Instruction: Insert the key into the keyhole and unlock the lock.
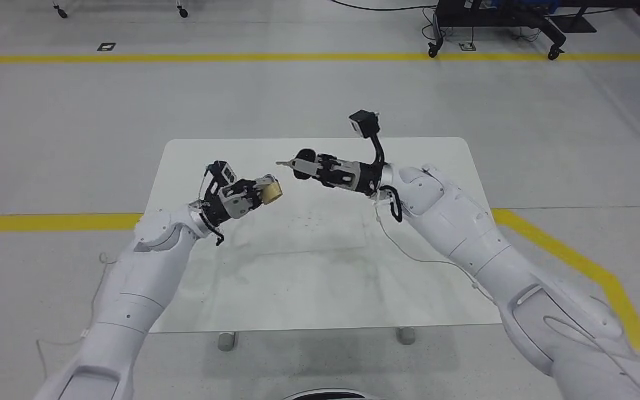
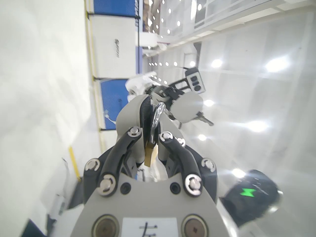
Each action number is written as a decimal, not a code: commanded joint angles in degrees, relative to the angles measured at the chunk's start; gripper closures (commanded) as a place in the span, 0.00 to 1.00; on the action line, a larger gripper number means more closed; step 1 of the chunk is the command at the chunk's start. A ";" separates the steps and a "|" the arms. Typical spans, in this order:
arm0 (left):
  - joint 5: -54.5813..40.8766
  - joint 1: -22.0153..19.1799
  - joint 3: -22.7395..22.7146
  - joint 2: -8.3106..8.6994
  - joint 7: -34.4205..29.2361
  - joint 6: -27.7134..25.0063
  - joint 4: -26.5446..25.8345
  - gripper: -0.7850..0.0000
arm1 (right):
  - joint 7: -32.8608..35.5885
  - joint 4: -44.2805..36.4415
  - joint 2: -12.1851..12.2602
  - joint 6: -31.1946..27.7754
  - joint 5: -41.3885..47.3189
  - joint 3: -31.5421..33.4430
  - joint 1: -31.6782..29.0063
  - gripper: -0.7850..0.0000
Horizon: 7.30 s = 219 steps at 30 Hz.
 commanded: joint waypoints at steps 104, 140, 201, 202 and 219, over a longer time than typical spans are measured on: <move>-5.57 -1.85 0.98 -7.77 16.13 1.33 0.41 1.00 | 7.78 -15.30 0.17 24.90 -4.88 17.67 -15.11 1.00; -9.08 -6.63 6.33 -10.31 6.13 16.53 8.85 1.00 | 1.80 -37.88 2.70 62.66 -3.30 26.61 -28.22 1.00; 3.01 -3.24 4.36 -8.76 14.53 20.60 2.03 1.00 | -5.54 -42.87 3.13 63.03 -5.17 27.49 -42.28 1.00; 3.72 -3.03 4.40 -8.72 14.95 20.50 1.61 1.00 | -5.96 -42.68 3.09 63.15 -5.08 27.55 -42.17 1.00; 6.15 -0.22 3.41 -8.45 17.19 18.40 -2.59 1.00 | -10.49 -37.07 2.11 62.02 -6.41 24.75 -41.80 1.00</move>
